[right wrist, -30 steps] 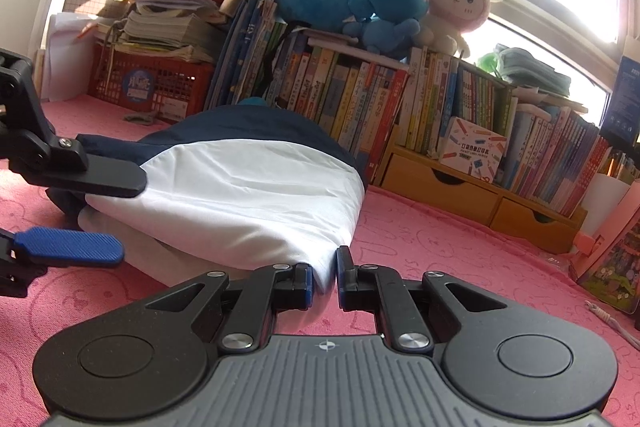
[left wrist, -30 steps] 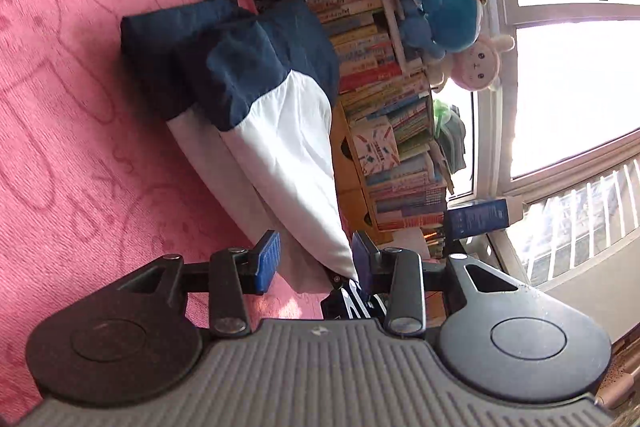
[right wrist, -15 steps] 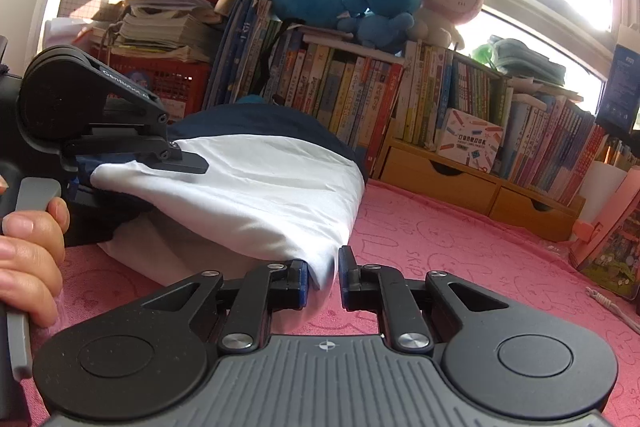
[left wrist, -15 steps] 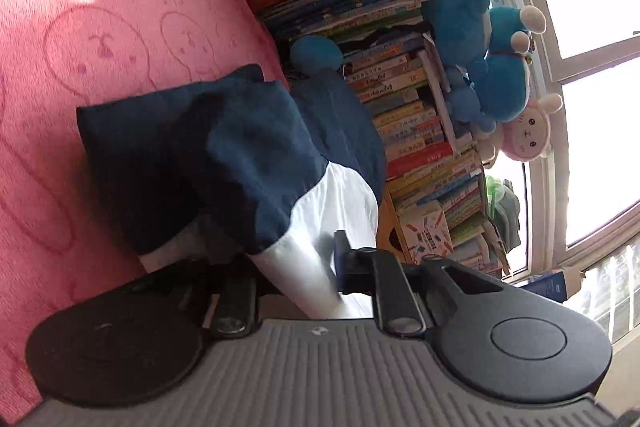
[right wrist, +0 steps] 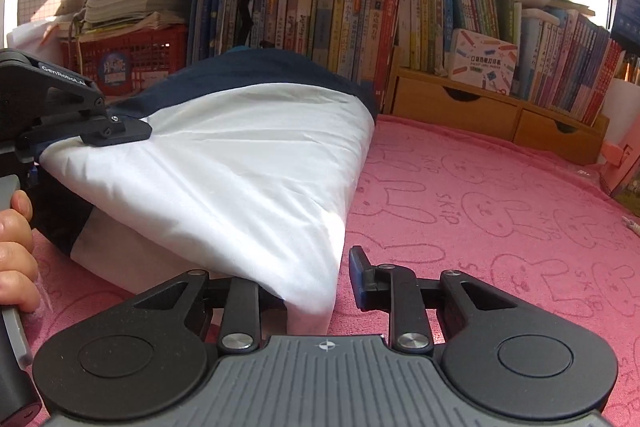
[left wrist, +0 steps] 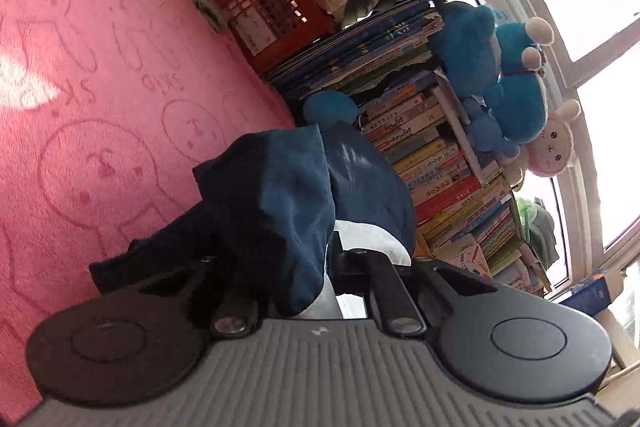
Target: Fold clothes
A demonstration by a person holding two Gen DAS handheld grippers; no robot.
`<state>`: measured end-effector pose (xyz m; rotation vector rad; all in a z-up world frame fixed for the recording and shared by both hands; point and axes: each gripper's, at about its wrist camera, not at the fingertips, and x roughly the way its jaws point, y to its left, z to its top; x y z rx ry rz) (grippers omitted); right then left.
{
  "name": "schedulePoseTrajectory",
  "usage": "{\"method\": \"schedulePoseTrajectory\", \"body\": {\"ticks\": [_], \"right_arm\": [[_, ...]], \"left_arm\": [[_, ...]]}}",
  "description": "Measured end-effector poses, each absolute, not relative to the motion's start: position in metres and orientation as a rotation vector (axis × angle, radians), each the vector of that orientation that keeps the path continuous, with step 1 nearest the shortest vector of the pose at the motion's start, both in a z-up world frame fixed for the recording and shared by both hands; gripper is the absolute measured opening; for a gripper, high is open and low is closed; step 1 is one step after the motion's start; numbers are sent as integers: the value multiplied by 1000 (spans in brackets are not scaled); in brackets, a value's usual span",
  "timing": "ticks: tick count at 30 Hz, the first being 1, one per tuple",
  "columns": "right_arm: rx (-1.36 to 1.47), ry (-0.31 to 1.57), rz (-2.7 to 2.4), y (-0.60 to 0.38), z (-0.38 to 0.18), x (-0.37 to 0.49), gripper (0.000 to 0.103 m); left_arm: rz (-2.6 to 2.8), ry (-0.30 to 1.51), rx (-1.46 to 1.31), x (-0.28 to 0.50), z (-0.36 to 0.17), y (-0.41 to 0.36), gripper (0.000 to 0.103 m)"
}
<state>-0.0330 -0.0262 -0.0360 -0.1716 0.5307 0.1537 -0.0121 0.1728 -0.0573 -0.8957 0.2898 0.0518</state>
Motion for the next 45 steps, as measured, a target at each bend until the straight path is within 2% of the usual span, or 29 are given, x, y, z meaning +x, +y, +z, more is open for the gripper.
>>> {"method": "schedulePoseTrajectory", "body": {"ticks": [1,4,8,11,13,18,24,29,31,34,38,40,45], "right_arm": [[-192,522,156,-25,-36,-35,20],[-261,476,153,-23,-35,-42,17],[-400,369,124,-31,-29,-59,17],[-389,463,124,-43,-41,-49,17],[-347,458,120,-51,-39,-49,16],[-361,402,108,-63,-28,-69,16],[-381,425,68,-86,-32,-81,17],[-416,450,59,-102,-44,-80,27],[-442,436,55,-105,-46,-80,39],[-451,432,66,-110,-48,-78,47],[-505,369,89,-107,-52,-94,48],[-553,308,101,-99,-56,-114,54],[-633,192,206,-75,-67,-160,56]], "left_arm": [[59,270,-826,-16,-53,168,8],[75,232,-713,-30,-48,162,8],[72,265,-660,-41,-51,161,10],[48,365,-718,-38,-65,163,13],[37,370,-749,-41,-66,165,16],[10,382,-674,-54,-60,158,18],[-73,422,-663,-68,-61,148,19],[-117,430,-633,-71,-64,143,22],[-138,434,-642,-72,-65,145,25],[-166,444,-703,-74,-68,155,27],[-197,464,-791,-72,-74,166,27],[-226,480,-841,-68,-79,172,27],[-283,509,-938,-63,-85,183,26]]}}
